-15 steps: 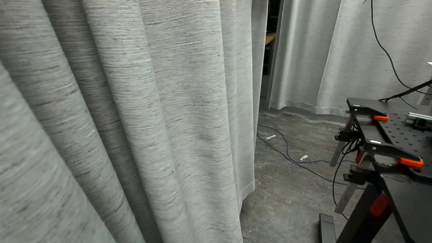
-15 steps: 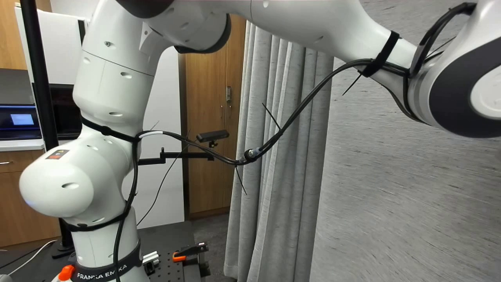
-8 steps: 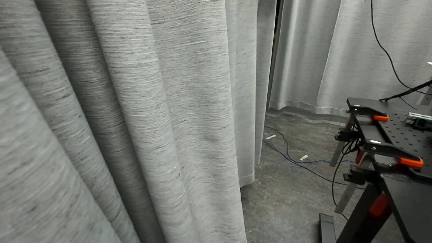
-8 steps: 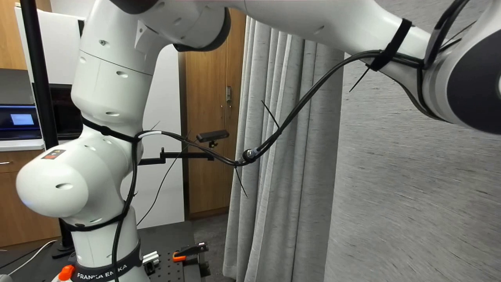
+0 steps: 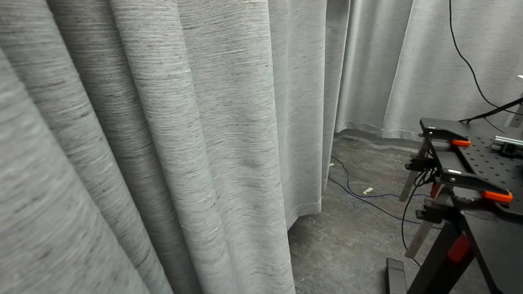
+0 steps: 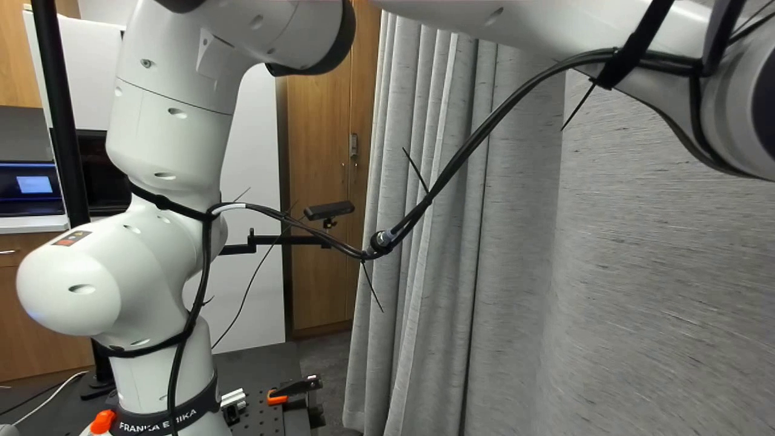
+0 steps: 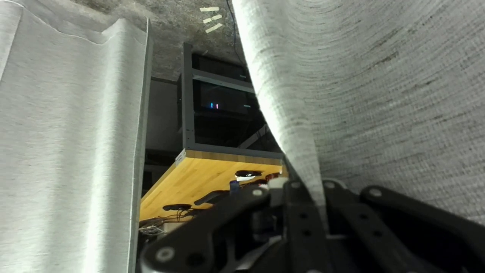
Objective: Close the curtains
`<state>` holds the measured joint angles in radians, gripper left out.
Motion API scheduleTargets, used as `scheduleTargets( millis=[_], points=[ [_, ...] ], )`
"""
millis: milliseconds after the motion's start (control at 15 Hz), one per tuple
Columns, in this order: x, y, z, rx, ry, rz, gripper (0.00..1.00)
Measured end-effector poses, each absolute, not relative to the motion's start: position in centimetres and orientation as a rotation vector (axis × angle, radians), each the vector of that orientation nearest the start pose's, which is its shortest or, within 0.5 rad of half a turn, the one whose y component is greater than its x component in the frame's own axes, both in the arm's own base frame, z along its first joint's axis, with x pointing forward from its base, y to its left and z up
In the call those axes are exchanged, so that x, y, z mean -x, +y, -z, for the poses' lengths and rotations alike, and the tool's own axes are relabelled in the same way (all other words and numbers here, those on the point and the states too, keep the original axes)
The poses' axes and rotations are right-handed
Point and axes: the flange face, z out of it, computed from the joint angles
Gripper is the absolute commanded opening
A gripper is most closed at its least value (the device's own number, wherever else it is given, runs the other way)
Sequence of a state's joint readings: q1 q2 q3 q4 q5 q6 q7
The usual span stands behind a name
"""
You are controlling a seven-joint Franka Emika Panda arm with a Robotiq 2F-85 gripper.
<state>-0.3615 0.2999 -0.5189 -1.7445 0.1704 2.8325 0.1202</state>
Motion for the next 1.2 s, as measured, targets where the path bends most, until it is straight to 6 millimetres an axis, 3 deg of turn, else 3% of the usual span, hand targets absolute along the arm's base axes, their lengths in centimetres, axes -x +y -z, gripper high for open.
scheduleTargets(
  millis=[267,733,1200],
  points=[
    [-45.4,-51.2,-52.2,2.755,1.629,1.302,0.00],
    [-50.3,-46.6,-50.3,2.788,1.477,1.185,0.00],
    [-51.2,-45.6,-50.0,2.795,1.444,1.158,0.00]
  ],
)
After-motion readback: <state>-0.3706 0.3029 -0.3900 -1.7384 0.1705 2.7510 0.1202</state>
